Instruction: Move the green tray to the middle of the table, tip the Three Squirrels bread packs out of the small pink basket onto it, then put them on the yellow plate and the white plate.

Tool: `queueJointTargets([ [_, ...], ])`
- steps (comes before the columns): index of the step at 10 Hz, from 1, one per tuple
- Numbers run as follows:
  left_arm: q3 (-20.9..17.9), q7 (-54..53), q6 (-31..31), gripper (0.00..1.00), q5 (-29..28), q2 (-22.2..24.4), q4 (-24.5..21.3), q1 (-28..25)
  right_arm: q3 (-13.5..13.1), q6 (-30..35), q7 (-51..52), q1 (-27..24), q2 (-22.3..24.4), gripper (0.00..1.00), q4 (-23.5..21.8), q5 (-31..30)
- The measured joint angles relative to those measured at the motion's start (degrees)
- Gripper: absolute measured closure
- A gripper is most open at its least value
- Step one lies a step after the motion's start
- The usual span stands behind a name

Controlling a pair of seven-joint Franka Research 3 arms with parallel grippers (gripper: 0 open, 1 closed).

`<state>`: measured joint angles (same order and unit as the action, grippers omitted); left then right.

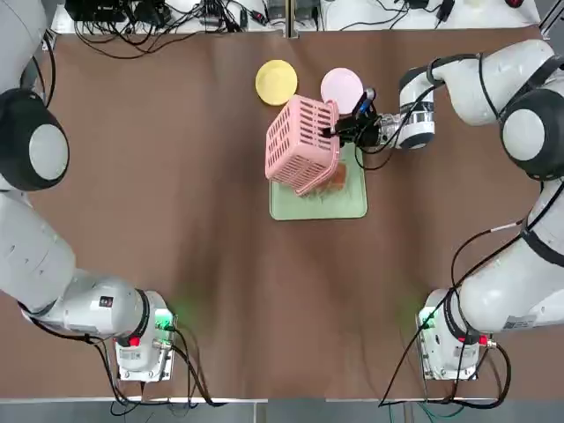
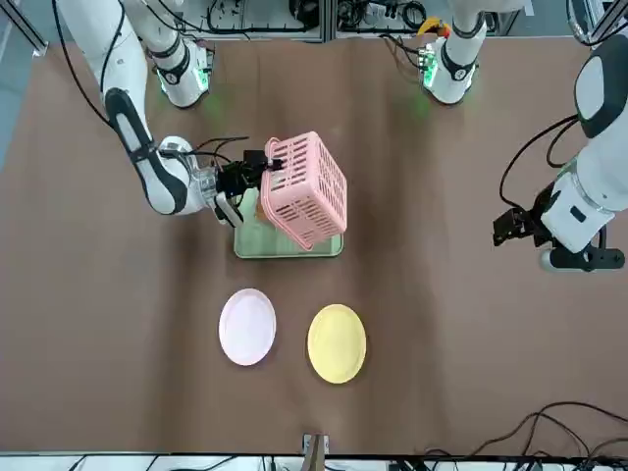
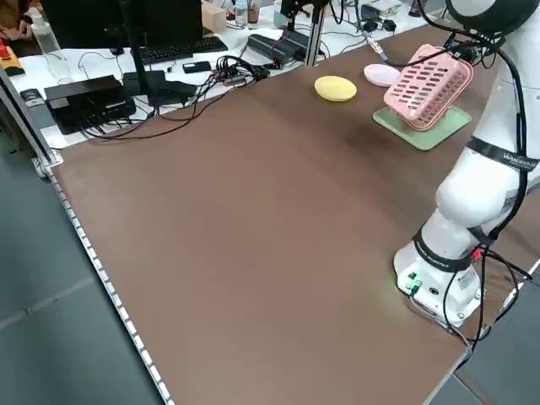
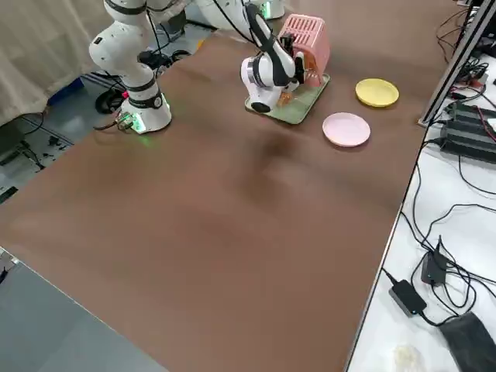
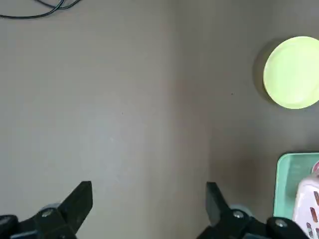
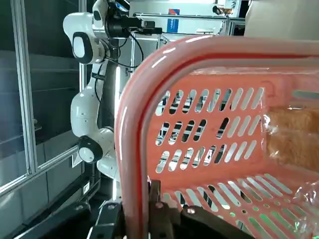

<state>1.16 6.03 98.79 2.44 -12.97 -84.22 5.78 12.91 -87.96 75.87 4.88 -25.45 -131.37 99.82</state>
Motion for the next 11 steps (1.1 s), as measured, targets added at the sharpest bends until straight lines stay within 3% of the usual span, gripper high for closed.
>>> queueJointTargets([
  [6,-0.03,0.0,0.04,0.0,-0.01,0.0,0.03,0.02,-1.32,6.46,3.61,0.0,-3.65,0.93,-0.3,-0.58],
  [11,-0.08,0.0,0.04,0.0,-0.01,0.0,0.03,-0.03,-4.36,8.19,4.25,-2.19,-3.7,0.93,-0.25,-6.75],
])
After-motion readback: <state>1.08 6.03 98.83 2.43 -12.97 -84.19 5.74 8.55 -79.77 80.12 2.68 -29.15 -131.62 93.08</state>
